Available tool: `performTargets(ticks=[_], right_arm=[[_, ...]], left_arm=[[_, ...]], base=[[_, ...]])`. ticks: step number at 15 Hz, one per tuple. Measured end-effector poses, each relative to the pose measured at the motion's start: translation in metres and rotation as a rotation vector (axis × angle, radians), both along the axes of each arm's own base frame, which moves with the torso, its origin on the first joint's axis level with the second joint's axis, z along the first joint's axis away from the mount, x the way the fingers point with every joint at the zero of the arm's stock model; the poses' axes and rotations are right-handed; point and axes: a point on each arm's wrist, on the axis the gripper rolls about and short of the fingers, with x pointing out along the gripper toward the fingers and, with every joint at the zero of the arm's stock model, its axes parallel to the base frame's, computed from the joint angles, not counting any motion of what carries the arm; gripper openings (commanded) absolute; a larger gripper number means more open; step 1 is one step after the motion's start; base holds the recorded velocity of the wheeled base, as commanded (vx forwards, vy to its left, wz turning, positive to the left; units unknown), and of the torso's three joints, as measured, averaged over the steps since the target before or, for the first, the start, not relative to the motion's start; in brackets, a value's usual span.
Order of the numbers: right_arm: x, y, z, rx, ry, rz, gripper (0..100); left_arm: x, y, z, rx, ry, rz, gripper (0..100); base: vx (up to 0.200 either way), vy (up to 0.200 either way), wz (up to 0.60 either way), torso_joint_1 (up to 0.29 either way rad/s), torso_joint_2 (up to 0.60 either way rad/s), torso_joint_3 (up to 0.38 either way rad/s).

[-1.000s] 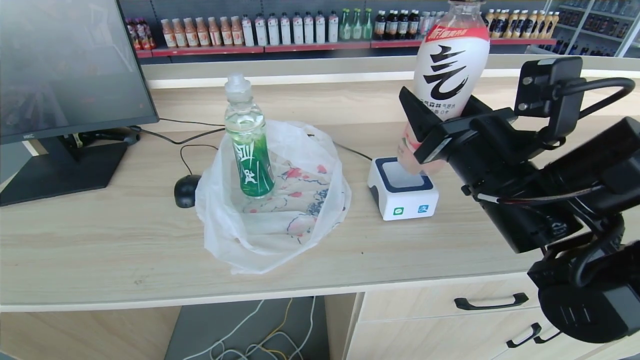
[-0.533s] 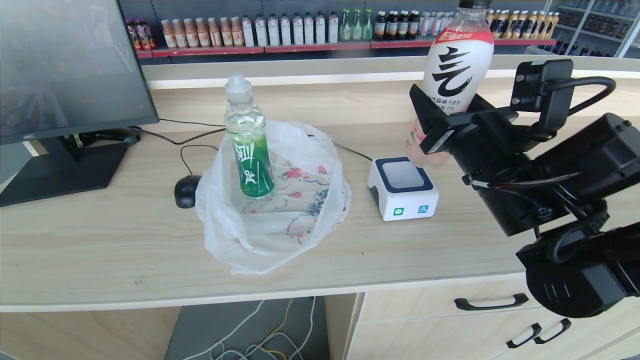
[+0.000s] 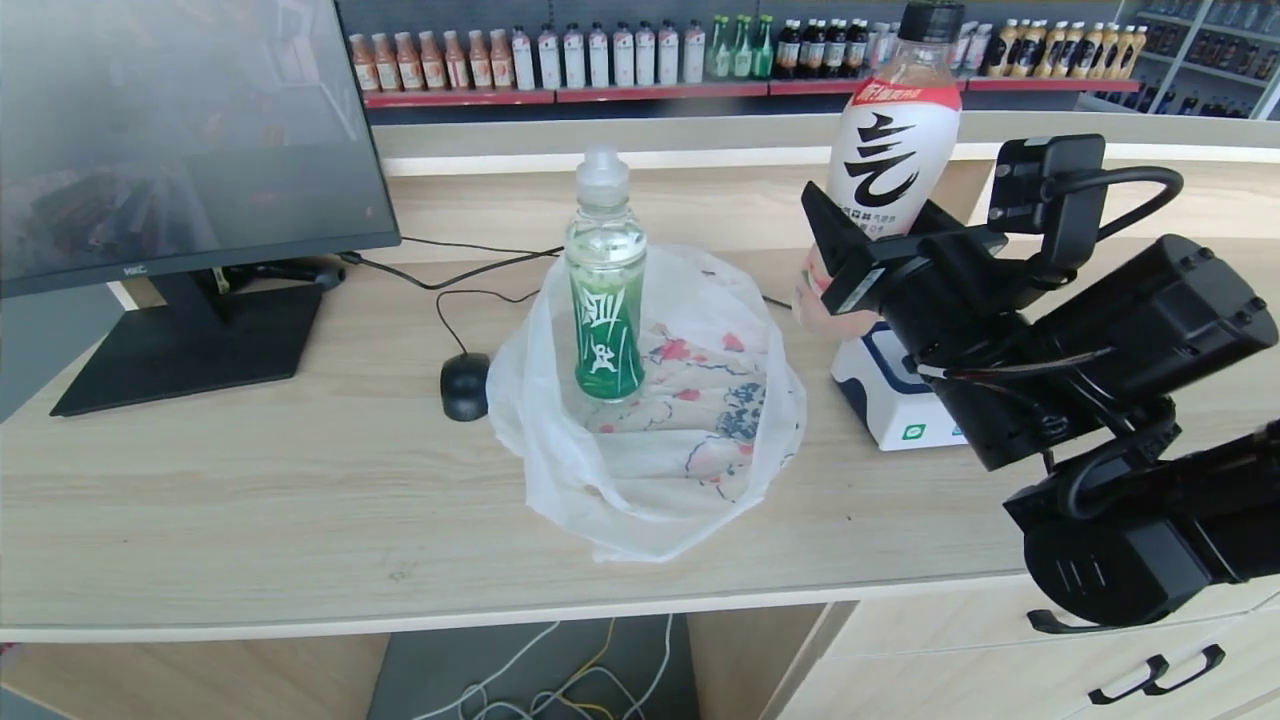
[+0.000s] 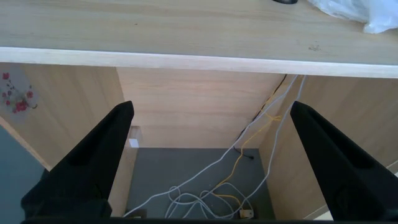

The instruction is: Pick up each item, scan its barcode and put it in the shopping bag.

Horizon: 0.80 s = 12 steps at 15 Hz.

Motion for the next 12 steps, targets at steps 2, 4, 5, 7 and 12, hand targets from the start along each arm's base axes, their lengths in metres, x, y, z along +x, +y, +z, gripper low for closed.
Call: performTargets(ticks=[2, 4, 5, 7, 12], right_arm=[[0.001, 0.0, -0.001, -0.001, 0.002, -0.001, 0], [0.0, 0.0, -0.005, -0.009, 0.016, 0.0, 0], [0.0, 0.0, -0.008, -0.014, 0.025, 0.0, 0], [-0.001, 0.001, -0.013, -0.02, 0.044, 0.009, 0], [-0.003, -0.001, -0.023, -0.034, 0.082, 0.01, 0]], left_arm=[[0.0, 0.0, 0.0, 0.001, 0.0, -0.001, 100], [0.0, 0.0, 0.0, 0.001, 0.0, -0.001, 100], [0.0, 0.0, 0.0, 0.001, -0.001, -0.001, 100], [0.0, 0.0, 0.0, 0.001, 0.0, 0.0, 100], [0.0, 0.0, 0.0, 0.001, 0.0, -0.001, 100]], base=[[0.0, 0.0, 0.0, 0.0, 0.0, 0.0], [0.0, 0.0, 0.0, 0.0, 0.0, 0.0], [0.0, 0.0, 0.0, 0.0, 0.0, 0.0], [0.0, 0.0, 0.0, 0.0, 0.0, 0.0], [0.0, 0.0, 0.0, 0.0, 0.0, 0.0]])
